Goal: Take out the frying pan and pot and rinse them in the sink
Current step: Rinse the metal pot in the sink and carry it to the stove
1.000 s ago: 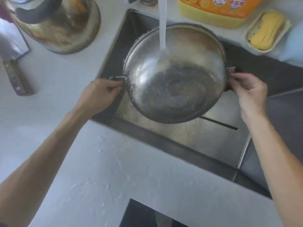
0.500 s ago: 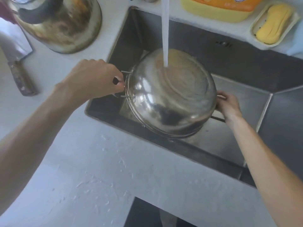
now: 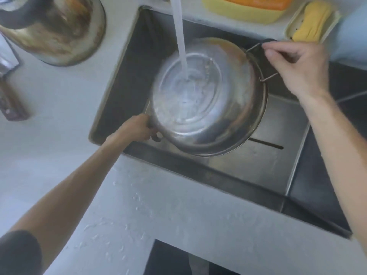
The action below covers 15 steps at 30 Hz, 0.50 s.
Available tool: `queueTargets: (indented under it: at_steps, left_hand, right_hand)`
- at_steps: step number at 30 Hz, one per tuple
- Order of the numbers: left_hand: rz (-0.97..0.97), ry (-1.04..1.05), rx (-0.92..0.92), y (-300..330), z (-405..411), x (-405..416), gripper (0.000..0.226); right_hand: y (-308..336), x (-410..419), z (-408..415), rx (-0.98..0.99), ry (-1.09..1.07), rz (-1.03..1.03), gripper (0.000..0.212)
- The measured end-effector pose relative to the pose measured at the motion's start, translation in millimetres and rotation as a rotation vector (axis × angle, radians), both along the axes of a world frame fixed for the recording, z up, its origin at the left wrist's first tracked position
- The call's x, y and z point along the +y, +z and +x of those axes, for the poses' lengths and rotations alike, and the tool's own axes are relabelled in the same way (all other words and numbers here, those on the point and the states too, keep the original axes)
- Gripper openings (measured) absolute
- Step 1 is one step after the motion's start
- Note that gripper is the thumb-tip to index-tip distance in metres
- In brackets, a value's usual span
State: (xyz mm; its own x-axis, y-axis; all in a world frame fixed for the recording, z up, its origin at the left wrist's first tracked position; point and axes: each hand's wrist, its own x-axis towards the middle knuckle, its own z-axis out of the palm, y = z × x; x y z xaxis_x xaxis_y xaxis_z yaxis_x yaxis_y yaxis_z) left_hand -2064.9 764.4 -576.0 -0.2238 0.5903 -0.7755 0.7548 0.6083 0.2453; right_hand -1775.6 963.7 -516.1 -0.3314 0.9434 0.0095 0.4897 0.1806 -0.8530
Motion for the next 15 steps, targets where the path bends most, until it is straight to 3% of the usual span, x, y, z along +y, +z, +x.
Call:
queueTargets:
  at_steps: [4,6,10,15]
  left_hand:
    - [0.433,0.120,0.222,8,-8,-15,0.013]
    - [0.574,0.085,0.314,16,-13,-20,0.016]
    - [0.647,-0.073,0.364,39,-23,-17,0.018]
    - [0.739,-0.223,0.321,59,-19,-14,0.013]
  right_hand:
    - [-12,-13,11,0.109,-0.013,-0.020,0.019]
    - [-24,-24,17,0.167,-0.086,-0.072,0.022]
    - [-70,-48,28,0.175,-0.218,-0.246,0.021]
    - [-123,-69,47,0.044,-0.286,-0.554,0.037]
